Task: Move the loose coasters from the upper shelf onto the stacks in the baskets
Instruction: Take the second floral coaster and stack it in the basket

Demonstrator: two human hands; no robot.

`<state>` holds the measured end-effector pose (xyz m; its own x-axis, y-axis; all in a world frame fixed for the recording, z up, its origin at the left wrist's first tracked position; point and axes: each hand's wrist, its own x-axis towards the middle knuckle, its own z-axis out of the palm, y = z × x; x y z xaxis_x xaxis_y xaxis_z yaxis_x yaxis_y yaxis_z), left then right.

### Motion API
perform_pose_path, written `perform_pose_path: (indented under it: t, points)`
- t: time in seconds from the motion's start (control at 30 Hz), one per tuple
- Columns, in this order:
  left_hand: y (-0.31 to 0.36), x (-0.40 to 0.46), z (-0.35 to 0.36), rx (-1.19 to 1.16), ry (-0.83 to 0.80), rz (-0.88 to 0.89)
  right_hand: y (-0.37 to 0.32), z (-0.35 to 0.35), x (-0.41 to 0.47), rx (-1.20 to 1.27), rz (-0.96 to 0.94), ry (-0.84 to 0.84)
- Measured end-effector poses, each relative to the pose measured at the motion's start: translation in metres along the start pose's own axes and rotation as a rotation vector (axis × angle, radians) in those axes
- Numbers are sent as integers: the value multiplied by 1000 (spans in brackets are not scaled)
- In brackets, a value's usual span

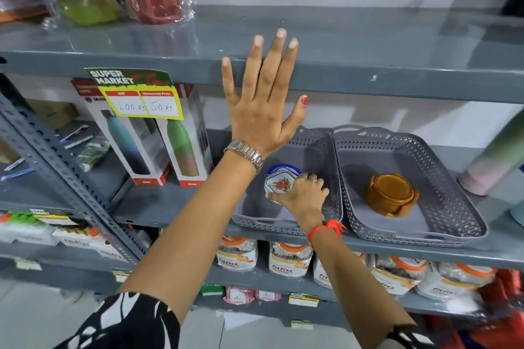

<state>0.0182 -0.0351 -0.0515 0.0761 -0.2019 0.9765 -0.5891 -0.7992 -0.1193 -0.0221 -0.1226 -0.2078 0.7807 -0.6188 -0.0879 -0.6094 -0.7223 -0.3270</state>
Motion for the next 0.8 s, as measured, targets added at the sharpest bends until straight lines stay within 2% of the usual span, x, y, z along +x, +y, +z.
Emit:
perform_pose_path:
  t: [0.17, 0.37, 0.53, 0.6, 0.67, 0.73, 0.8]
  points:
    - [1, -1, 6, 14, 52, -1, 1, 5, 8, 6, -38, 31]
    - [0, 0, 8, -14, 91, 5, 1, 9, 22, 139, -134, -74]
    - [1, -12, 9, -126, 112, -26, 4, 10, 28, 184, -171, -70]
    - [0, -41, 15, -184, 122, -34, 7, 12, 32, 289, -149, -61]
    - [-3, -78, 20, -242, 45, -63, 10, 12, 34, 555, -35, -71]
    - [-9, -111, 27, -335, -167, -165, 16, 13, 37, 957, 153, -82]
    - [-12, -127, 32, -501, -447, -428, 18, 11, 39, 1184, 316, -148]
